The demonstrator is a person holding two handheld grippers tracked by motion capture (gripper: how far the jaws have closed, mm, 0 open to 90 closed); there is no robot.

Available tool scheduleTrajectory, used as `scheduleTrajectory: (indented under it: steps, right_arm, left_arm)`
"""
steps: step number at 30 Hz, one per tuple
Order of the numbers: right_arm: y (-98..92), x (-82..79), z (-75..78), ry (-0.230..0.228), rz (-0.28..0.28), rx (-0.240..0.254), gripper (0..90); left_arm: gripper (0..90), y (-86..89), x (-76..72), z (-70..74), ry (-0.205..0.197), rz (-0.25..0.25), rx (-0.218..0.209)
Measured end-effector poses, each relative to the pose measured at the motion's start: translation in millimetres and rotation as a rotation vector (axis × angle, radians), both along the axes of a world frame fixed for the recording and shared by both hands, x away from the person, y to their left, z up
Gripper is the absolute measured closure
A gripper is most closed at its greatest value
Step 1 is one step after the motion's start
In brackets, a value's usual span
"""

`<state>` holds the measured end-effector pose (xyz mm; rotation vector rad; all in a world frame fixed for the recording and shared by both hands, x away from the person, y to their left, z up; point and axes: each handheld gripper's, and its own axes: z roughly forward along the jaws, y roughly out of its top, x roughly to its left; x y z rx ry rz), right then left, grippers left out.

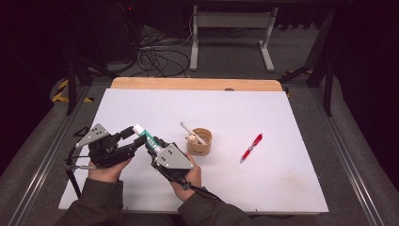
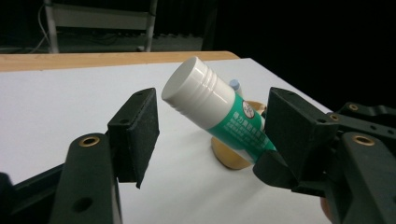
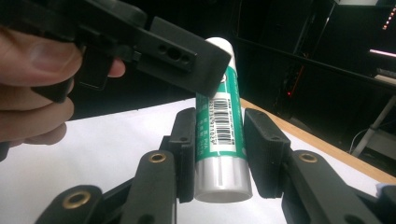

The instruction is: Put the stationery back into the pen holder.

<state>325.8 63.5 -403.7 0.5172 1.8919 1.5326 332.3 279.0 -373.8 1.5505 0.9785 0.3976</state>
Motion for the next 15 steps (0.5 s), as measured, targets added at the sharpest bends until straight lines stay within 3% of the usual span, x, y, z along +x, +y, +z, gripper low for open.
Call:
scheduleTrajectory:
  steps: [8, 15]
  right_arm:
    - [0.6, -0.6, -0.6, -0.008, 0.008, 0.0, 66.5]
    - [1.0, -1.4, -1.0, -0.012, 0.015, 0.0, 66.4]
  left_arm:
    - [40.7, 4.8, 1.0, -0.8, 0.014, -0.012, -0.062]
    - [45.2, 6.4, -0.3, -0.1, 0.005, -0.008, -0.072]
